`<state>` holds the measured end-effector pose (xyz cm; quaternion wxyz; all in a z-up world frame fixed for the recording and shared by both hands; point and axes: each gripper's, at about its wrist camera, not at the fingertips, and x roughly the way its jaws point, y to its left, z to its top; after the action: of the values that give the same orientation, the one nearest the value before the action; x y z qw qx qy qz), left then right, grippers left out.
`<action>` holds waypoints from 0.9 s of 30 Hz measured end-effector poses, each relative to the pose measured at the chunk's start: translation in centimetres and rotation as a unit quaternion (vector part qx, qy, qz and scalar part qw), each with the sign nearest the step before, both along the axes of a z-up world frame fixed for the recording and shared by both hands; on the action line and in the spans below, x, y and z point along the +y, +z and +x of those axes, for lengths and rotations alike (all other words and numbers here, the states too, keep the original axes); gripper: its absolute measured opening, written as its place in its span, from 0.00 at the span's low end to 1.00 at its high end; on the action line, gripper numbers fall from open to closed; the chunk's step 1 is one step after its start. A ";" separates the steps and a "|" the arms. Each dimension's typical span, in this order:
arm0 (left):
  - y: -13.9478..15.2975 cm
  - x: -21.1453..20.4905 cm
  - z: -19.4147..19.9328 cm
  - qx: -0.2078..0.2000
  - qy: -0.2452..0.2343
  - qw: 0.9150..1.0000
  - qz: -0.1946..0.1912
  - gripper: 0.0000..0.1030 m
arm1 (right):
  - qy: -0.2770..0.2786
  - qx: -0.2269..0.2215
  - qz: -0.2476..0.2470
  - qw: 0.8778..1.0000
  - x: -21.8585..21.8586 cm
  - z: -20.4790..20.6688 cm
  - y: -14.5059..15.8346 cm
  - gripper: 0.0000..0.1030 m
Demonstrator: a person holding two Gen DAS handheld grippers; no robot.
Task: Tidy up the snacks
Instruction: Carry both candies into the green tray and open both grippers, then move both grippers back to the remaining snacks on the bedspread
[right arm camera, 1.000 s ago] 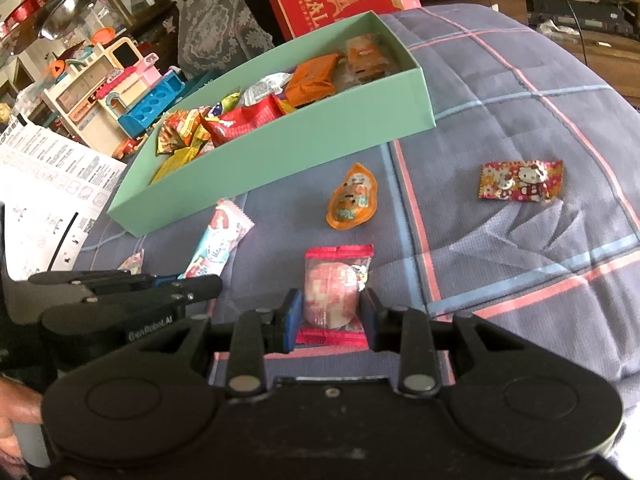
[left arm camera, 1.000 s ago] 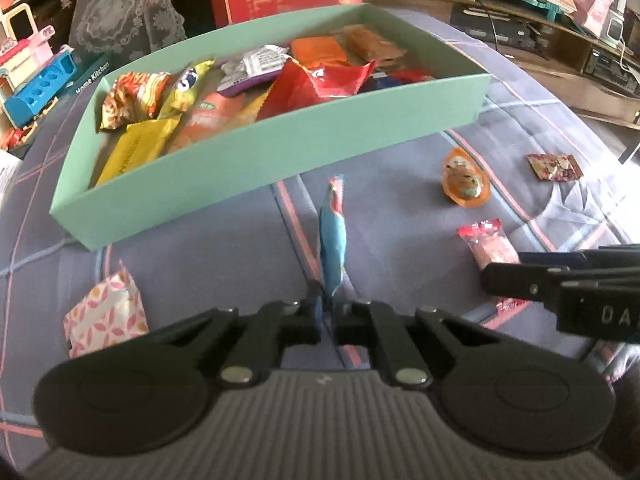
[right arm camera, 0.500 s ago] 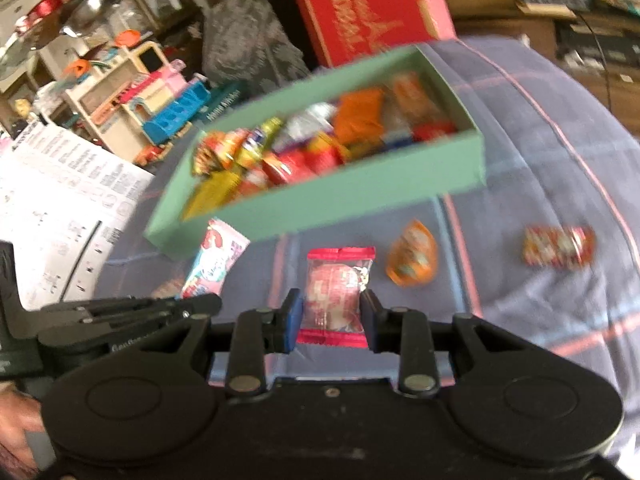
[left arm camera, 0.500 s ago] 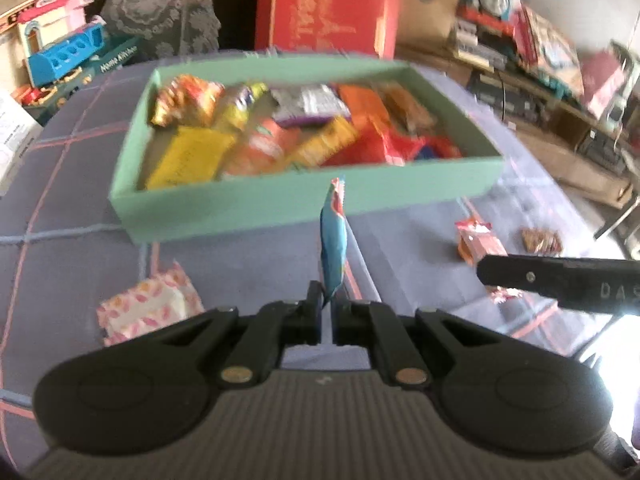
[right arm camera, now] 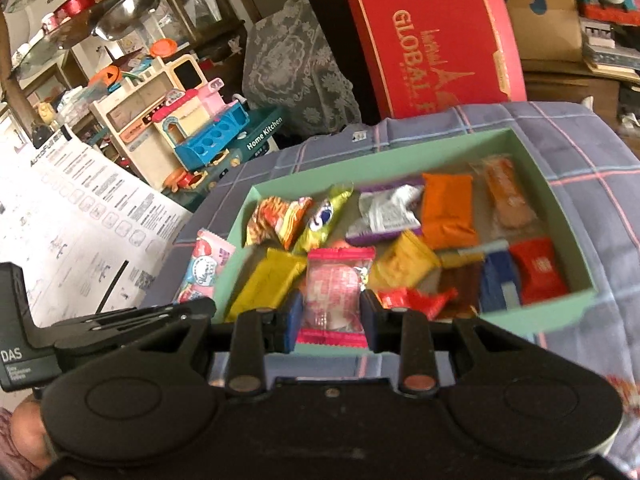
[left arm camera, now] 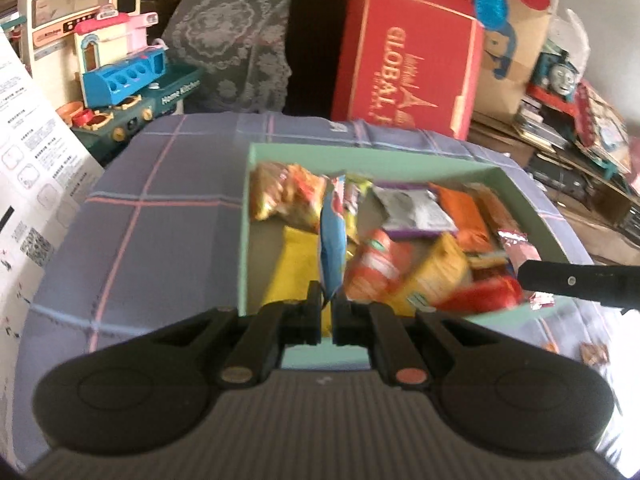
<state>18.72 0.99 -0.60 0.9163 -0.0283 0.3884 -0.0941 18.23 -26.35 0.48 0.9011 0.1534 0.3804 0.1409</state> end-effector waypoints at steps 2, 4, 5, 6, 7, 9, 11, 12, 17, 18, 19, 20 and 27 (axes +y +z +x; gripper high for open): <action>-0.2 0.3 1.2 0.001 0.004 1.000 0.004 0.04 | -0.001 0.005 0.001 1.000 0.4 1.6 -0.1 0.30; -0.5 0.4 2.5 0.004 0.008 1.000 0.008 0.04 | -0.001 0.010 0.002 1.000 1.0 3.4 -0.2 0.30; -0.6 0.4 3.0 0.005 0.010 1.000 0.009 0.04 | -0.001 0.012 0.002 1.000 1.1 4.0 -0.3 0.30; -0.7 0.5 3.5 0.006 0.013 1.000 0.011 0.04 | -0.001 0.014 0.003 1.000 1.3 4.7 -0.5 0.30; -0.8 0.5 4.0 0.007 0.015 1.000 0.013 0.04 | -0.001 0.015 0.003 1.000 1.5 5.4 -0.6 0.30; -1.1 0.5 5.1 0.008 0.022 1.000 0.017 0.07 | -0.001 0.018 0.003 1.000 2.0 6.7 -1.0 0.32; -1.4 0.6 5.7 0.009 0.032 0.999 0.021 0.22 | -0.003 0.018 0.001 1.000 2.4 7.6 -1.3 0.42; -1.5 0.6 5.8 0.010 0.036 0.999 0.021 0.40 | -0.004 0.019 0.000 1.000 2.5 8.0 -1.4 0.50; -2.0 -0.1 5.2 0.002 0.043 0.998 0.040 0.86 | -0.008 0.016 -0.008 1.000 2.7 8.1 -1.8 0.95; -2.1 -0.3 5.0 0.003 0.042 0.998 0.042 0.92 | -0.006 0.019 -0.010 1.000 2.7 8.1 -1.9 0.98; -2.2 -0.4 4.9 0.004 0.041 0.998 0.042 0.95 | -0.005 0.022 -0.009 1.000 2.7 8.1 -2.0 1.00; -2.2 -0.5 4.7 0.004 0.040 0.998 0.041 0.95 | -0.005 0.024 -0.007 1.000 2.6 8.0 -2.0 1.00; -1.9 -0.8 2.9 0.006 0.034 0.999 0.039 1.00 | -0.004 0.029 -0.002 1.000 2.3 6.7 -1.5 1.00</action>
<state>21.60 0.20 -2.48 0.9171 -0.0060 0.3958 -0.0469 24.92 -24.01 -0.99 0.8904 0.1577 0.4062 0.1318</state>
